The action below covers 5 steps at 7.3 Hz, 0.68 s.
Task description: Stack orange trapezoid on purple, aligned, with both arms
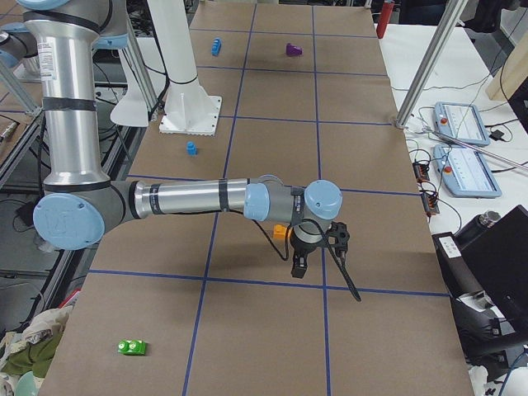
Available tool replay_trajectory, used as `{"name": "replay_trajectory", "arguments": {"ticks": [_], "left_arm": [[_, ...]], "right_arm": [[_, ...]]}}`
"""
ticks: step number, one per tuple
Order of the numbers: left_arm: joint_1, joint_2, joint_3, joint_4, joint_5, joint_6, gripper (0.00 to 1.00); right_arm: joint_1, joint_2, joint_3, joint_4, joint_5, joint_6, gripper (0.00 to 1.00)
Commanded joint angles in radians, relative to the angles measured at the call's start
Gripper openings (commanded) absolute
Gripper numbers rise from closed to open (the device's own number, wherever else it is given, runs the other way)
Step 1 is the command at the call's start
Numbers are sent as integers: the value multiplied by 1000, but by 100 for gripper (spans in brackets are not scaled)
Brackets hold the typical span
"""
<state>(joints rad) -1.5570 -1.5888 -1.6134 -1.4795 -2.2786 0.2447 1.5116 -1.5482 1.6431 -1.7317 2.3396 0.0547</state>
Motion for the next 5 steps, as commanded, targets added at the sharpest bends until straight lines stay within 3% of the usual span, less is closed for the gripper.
{"name": "replay_trajectory", "arguments": {"ticks": [1, 5], "left_arm": [[2, -2, -2, -4, 4, 1, 100], [14, -22, -129, -13, 2, -14, 100]], "right_arm": [[2, 0, 10, 1, 0, 1, 100], [1, 28, 55, 1, -2, 16, 100]]}}
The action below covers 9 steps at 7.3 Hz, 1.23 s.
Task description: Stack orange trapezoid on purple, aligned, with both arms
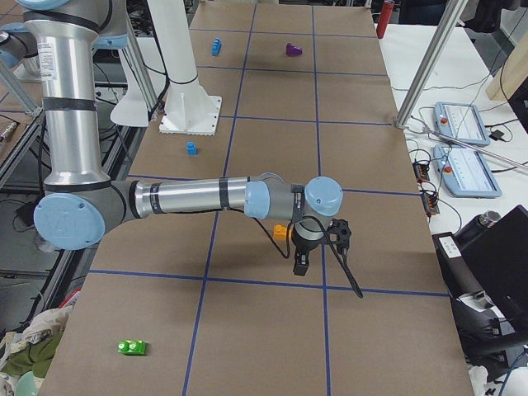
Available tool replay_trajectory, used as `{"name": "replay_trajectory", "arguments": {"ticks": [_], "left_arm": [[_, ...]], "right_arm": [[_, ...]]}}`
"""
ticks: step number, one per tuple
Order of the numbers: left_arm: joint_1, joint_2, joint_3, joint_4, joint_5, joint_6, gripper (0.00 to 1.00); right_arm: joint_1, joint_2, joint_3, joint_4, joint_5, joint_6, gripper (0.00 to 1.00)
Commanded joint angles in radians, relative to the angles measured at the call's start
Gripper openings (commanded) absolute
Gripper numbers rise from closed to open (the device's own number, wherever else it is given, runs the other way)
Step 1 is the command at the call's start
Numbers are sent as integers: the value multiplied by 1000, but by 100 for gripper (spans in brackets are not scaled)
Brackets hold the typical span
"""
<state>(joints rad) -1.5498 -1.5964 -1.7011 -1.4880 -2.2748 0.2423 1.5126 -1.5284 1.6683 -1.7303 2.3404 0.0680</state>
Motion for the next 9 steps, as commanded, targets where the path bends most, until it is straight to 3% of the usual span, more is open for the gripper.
{"name": "replay_trajectory", "arguments": {"ticks": [1, 2, 3, 4, 5, 7, 9], "left_arm": [[31, -13, -90, -3, -11, -23, 100], [40, -13, -121, -8, -17, -123, 100], [87, -8, -121, -11, -94, -262, 100], [164, 1, -152, -50, -112, -448, 100], [224, 42, -152, -169, -111, -613, 100], [394, 110, -147, -409, 13, -919, 100], [541, 107, -132, -468, 145, -1079, 100]], "right_arm": [[-2, 11, 56, 0, 3, 7, 100], [-2, 36, 80, 0, 7, 6, 100], [-2, 21, 94, 0, 16, 10, 100], [-8, 20, 85, 0, 16, 7, 100], [-12, 22, 90, 0, 17, 10, 100], [-17, 27, 90, 0, 16, 10, 100], [-20, 28, 85, 0, 22, 12, 100]]}}
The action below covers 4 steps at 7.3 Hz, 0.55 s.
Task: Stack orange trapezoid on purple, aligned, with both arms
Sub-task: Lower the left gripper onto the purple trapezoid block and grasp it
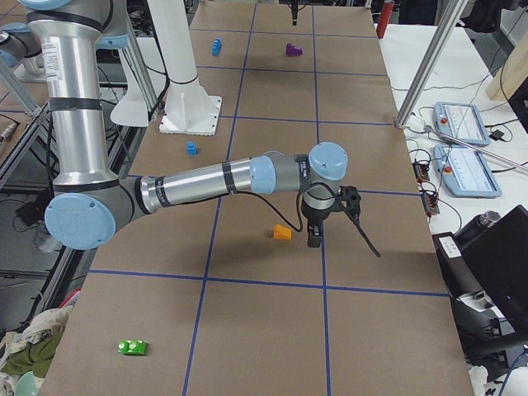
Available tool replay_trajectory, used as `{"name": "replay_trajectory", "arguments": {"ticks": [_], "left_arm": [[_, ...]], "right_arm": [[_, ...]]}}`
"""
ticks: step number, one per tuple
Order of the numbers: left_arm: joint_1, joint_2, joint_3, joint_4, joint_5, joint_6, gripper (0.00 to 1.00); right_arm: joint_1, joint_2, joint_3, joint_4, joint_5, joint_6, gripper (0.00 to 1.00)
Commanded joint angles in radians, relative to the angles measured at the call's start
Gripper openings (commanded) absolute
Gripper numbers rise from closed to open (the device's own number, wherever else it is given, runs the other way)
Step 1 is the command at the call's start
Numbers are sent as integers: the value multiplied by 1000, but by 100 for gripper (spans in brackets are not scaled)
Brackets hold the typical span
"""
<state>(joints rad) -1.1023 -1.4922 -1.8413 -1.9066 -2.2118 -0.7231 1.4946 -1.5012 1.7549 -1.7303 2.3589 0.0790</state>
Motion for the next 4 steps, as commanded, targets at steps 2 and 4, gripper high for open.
{"name": "replay_trajectory", "arguments": {"ticks": [2, 4], "left_arm": [[166, -32, 58, -77, 156, -173, 100], [177, -69, 159, -145, 164, -174, 100]], "right_arm": [[-2, 2, -2, 0, 40, 24, 100], [-2, 2, 3, 0, 42, 39, 100]]}}
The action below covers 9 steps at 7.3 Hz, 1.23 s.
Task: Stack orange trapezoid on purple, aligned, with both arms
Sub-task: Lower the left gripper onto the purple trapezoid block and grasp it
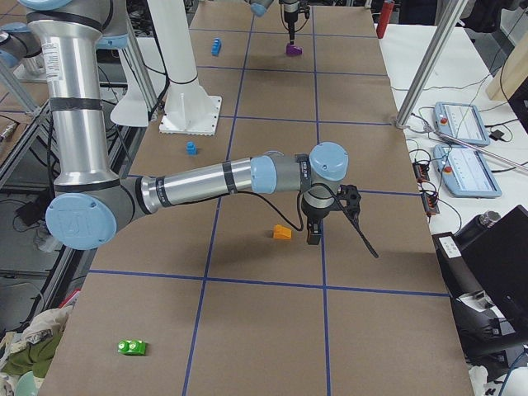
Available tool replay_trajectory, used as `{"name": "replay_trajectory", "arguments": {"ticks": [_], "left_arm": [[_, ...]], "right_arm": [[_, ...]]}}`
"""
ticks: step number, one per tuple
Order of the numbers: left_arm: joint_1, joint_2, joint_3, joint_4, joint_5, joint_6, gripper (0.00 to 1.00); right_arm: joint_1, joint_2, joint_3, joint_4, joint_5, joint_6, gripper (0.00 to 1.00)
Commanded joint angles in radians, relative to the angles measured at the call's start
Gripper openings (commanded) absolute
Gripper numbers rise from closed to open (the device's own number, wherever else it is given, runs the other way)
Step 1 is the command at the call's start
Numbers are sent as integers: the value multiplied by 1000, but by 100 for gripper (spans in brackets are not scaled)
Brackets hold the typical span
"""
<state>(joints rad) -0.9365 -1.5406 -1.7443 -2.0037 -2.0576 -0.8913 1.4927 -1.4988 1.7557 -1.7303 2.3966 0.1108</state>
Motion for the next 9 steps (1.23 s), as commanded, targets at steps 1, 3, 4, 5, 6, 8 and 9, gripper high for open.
{"name": "replay_trajectory", "arguments": {"ticks": [1, 3, 4, 5, 6, 8, 9], "left_arm": [[16, -26, 106, -106, 10, -8, 100], [40, -30, 117, -122, 8, -25, 100], [50, -30, 115, -119, 8, -26, 77], [59, -29, 117, -119, 10, -23, 51], [61, -24, 114, -118, 10, -15, 23], [55, -13, 44, -106, -4, -12, 0], [53, -16, -19, -90, 0, -9, 0]], "right_arm": [[0, 0, 2, 0, 7, 7, 100], [0, 0, 1, 0, 15, 7, 100], [0, 2, -1, 0, 15, 7, 100], [0, 3, -1, 0, 15, 9, 100], [0, 3, 2, 0, 15, 21, 100], [0, 5, 7, 0, 15, 32, 100], [0, 5, 7, 0, 15, 32, 100]]}}
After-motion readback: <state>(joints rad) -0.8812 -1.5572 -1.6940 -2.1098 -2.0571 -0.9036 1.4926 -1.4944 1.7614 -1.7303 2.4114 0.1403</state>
